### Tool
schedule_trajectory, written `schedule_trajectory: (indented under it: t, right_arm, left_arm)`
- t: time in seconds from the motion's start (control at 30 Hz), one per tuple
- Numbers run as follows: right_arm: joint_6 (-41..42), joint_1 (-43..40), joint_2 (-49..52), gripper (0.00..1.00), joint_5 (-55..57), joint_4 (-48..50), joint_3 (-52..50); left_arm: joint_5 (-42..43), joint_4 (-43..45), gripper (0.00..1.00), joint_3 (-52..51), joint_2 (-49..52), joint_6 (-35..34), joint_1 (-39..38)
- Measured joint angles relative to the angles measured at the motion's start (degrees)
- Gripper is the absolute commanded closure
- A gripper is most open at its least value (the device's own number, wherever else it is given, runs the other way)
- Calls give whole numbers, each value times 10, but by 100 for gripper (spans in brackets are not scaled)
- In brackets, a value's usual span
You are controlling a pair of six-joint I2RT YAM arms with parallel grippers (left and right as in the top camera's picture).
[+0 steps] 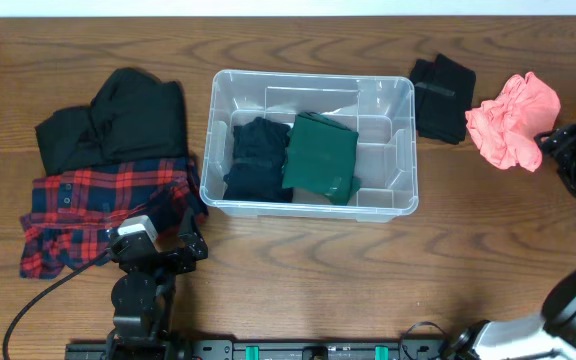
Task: Pack container
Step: 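Place the green cloth in the bin beside the navy cloth, then grasp the pink garment with the right gripper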
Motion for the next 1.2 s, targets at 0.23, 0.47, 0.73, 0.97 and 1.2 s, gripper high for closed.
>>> schedule_trajectory:
  t: [0.23, 0.47, 0.73, 0.97, 1.2]
  right_arm:
    - [-6, -2, 99, 19, -26, 96, 0]
    - [-4, -3, 144, 23, -43, 151, 3]
    - [6, -3, 183, 52, -96, 177, 24]
    - [13, -2, 188, 73, -122, 134, 23]
    - [16, -1, 123, 84, -100, 16, 1]
  left_arm:
    - [0, 0, 2, 0, 0, 0, 0]
    - [0, 0, 2, 0, 0, 0, 0]
    - [0, 0, 2, 0, 0, 0, 0]
    - [0, 0, 2, 0, 0, 0, 0]
    - [0, 0, 2, 0, 0, 0, 0]
